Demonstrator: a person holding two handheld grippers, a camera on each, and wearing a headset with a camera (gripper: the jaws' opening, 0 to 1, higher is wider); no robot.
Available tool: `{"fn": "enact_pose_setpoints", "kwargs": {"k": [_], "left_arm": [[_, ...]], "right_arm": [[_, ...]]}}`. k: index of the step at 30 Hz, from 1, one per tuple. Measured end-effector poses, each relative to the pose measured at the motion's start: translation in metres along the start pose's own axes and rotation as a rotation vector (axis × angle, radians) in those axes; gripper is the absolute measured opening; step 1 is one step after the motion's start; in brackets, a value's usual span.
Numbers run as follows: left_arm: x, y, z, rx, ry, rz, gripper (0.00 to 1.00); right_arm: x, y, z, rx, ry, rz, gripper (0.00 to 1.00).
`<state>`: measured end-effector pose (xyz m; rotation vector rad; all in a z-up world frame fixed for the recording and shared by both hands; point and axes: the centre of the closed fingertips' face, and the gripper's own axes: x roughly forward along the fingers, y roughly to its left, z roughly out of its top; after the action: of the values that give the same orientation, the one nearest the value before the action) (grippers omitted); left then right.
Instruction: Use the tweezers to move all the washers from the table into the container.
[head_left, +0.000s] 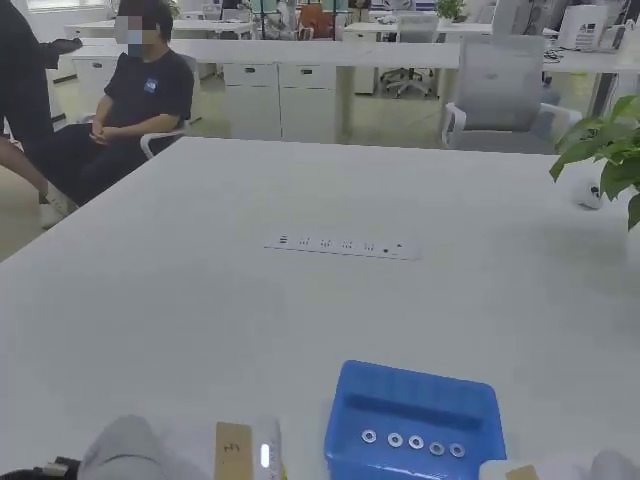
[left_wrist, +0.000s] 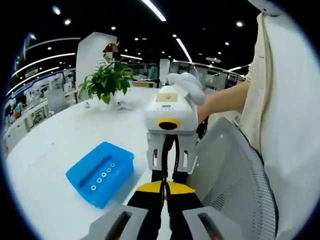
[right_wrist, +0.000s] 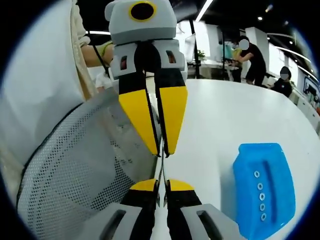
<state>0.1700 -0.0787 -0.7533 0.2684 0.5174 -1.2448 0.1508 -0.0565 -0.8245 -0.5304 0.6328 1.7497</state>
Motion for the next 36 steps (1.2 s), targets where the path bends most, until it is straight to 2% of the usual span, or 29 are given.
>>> {"fn": "enact_pose_setpoints", "kwargs": {"k": [6,8,12,18,19,20,24,27,29,32,33,36], "left_arm": [[0.006,0.000,-0.002,0.027,0.028,-0.026,0.00],[0.007,0.000,-0.003,0.040,0.041,-0.032,0.00],[0.007,-0.002,-0.007,0.070,0.077,-0.066,0.00],[0.008,0.004,-0.022,0.134,0.163,-0.085,0.00],[0.007,0.006,-0.025,0.153,0.187,-0.088,0.00],[0.008,0.007,-0.031,0.184,0.229,-0.093,0.00],[0.011,0.010,-0.045,0.218,0.302,-0.102,0.00],[0.009,0.013,-0.050,0.210,0.319,-0.098,0.00],[0.008,0.014,-0.056,0.199,0.341,-0.105,0.00],[0.005,0.016,-0.067,0.204,0.387,-0.105,0.00],[0.005,0.017,-0.070,0.198,0.394,-0.104,0.00],[0.005,0.019,-0.077,0.174,0.415,-0.108,0.00]], "right_arm": [[-0.001,-0.004,-0.007,-0.016,0.035,-0.014,0.03],[-0.001,-0.005,-0.012,-0.031,0.066,-0.020,0.03],[-0.002,-0.009,-0.015,-0.021,0.071,-0.042,0.04],[-0.002,-0.017,-0.023,0.006,0.071,-0.089,0.05],[-0.002,-0.018,-0.024,0.009,0.069,-0.098,0.05],[-0.001,-0.020,-0.027,0.015,0.074,-0.114,0.05],[0.003,-0.022,-0.034,0.034,0.087,-0.144,0.06],[0.004,-0.025,-0.032,0.058,0.058,-0.171,0.06],[0.005,-0.025,-0.032,0.079,0.045,-0.179,0.08],[-0.002,-0.028,-0.032,0.097,0.024,-0.226,0.13],[-0.009,-0.029,-0.027,0.105,-0.023,-0.255,0.16],[-0.029,-0.027,-0.018,0.142,-0.109,-0.305,0.22]]}}
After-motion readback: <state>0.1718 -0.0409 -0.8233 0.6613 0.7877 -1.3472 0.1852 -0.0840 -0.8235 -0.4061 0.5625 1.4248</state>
